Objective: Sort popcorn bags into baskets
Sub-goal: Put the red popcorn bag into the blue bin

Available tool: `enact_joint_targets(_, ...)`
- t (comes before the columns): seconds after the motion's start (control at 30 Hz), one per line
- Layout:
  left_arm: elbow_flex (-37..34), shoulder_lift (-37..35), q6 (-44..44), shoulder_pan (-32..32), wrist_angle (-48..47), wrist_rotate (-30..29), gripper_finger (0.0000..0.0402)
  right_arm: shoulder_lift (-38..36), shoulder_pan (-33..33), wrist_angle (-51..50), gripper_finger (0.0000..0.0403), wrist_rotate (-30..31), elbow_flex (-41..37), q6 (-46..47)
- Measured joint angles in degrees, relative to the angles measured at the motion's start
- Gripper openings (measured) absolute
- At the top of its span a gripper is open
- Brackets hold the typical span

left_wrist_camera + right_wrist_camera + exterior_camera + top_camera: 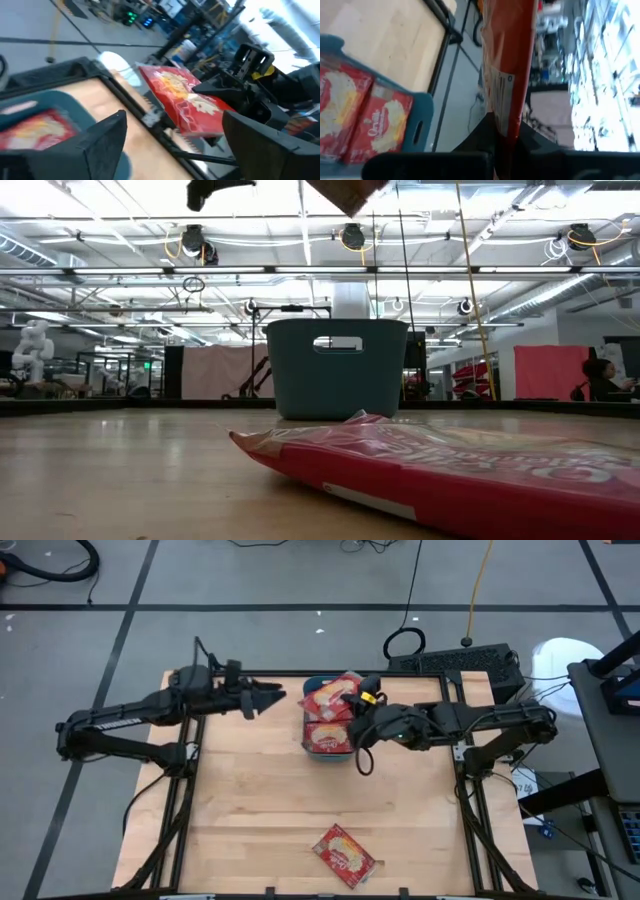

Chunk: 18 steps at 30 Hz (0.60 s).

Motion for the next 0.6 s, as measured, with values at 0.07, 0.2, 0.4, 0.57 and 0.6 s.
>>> enact_joint_targets(0.07, 0.00, -1.39, 1.09, 1.45, -2.17, -0.11, 0.0331, 0.03, -0.07, -0.07, 0.0011, 0.96, -1.05, 2.77)
enact_joint_targets(0.2, 0.00, -4.20, 2.83, 4.05, -7.72, -0.24, 0.0320, 0.72, -0.42, 0.37, 0.0011, 0.96, -1.93, 9.24)
enact_joint_targets(0.4, 0.00, -5.94, 4.44, 6.12, -12.69, -0.21, 0.0284, 3.32, -2.32, 7.56, 0.0011, -1.50, -2.04, 13.98)
enact_joint_targets(0.57, 0.00, -5.80, 3.89, 6.33, -13.51, -0.18, 0.0258, 4.75, -6.10, 6.27, 0.0011, -4.10, -0.65, 15.98)
enact_joint_targets(0.6, 0.00, -5.80, 3.90, 6.33, -13.54, -0.17, 0.0254, 5.08, -7.15, 4.35, 0.0011, -5.04, -0.61, 16.87)
